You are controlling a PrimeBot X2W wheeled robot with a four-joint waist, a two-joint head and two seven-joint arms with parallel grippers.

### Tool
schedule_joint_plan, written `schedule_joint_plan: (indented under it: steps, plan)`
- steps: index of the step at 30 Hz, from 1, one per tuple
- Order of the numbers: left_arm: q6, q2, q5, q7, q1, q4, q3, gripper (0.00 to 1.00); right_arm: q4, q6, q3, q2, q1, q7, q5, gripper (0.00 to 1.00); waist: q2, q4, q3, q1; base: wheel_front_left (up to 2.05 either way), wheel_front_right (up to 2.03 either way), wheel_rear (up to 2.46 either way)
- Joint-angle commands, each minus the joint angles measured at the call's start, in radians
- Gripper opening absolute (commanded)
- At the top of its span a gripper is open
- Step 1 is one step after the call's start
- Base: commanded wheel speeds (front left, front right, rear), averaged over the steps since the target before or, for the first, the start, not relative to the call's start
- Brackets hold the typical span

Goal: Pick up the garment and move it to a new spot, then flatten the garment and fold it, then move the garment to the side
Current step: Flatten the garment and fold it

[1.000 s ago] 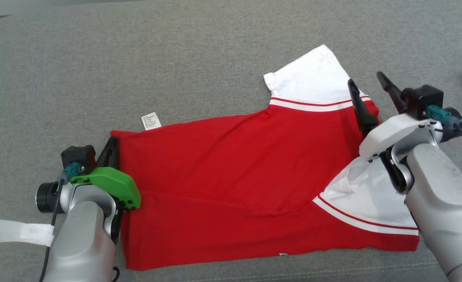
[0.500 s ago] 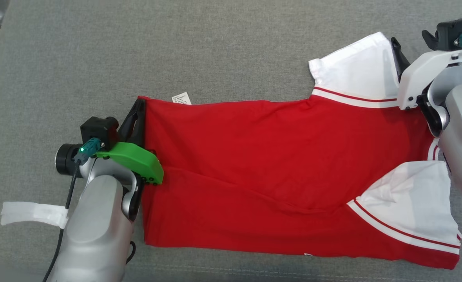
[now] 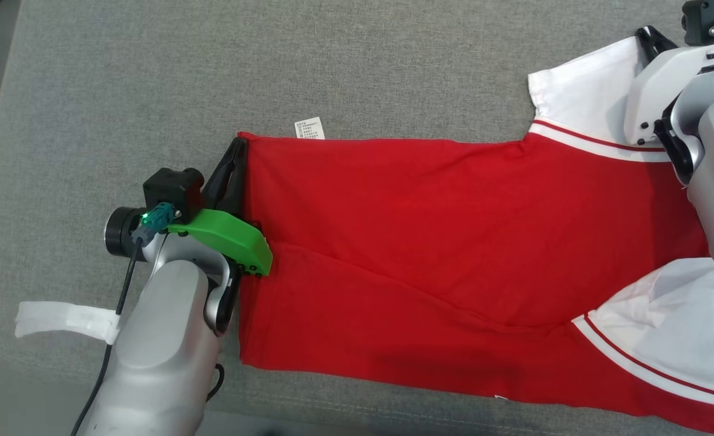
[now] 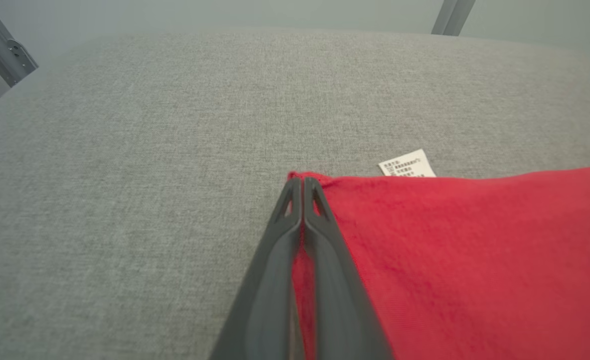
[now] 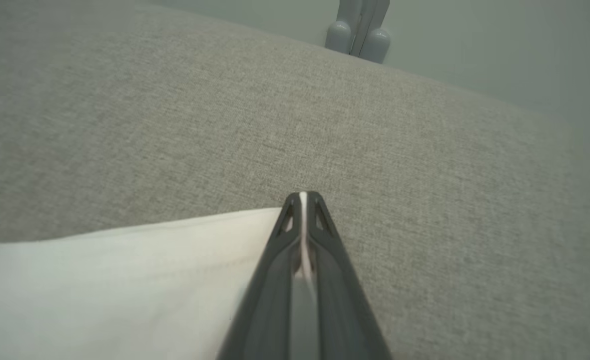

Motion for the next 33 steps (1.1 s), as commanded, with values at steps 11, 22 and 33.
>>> schedule_joint_plan:
  steps: [11,22,33]
  plan:
    - [0.017,0.003,0.027,0.000,-0.055,0.013,0.054,0.00,0.041,-0.002,-0.090,-0.029,-0.087,-0.163,-0.090,0.00,0.0000,-0.035,-0.040,-0.0001,0.00,0.00,0.00]
    - [-0.004,0.003,0.068,0.000,0.043,0.007,0.122,0.00,-0.129,-0.002,-0.103,0.023,0.098,-0.196,-0.022,0.00,0.0000,-0.086,-0.158,-0.0001,0.00,0.00,0.00]
    - [-0.020,0.003,0.076,0.000,0.202,-0.038,0.159,0.00,-0.355,-0.002,-0.056,-0.030,0.400,-0.196,0.119,0.00,0.0000,-0.122,-0.246,-0.0001,0.00,0.00,0.00]
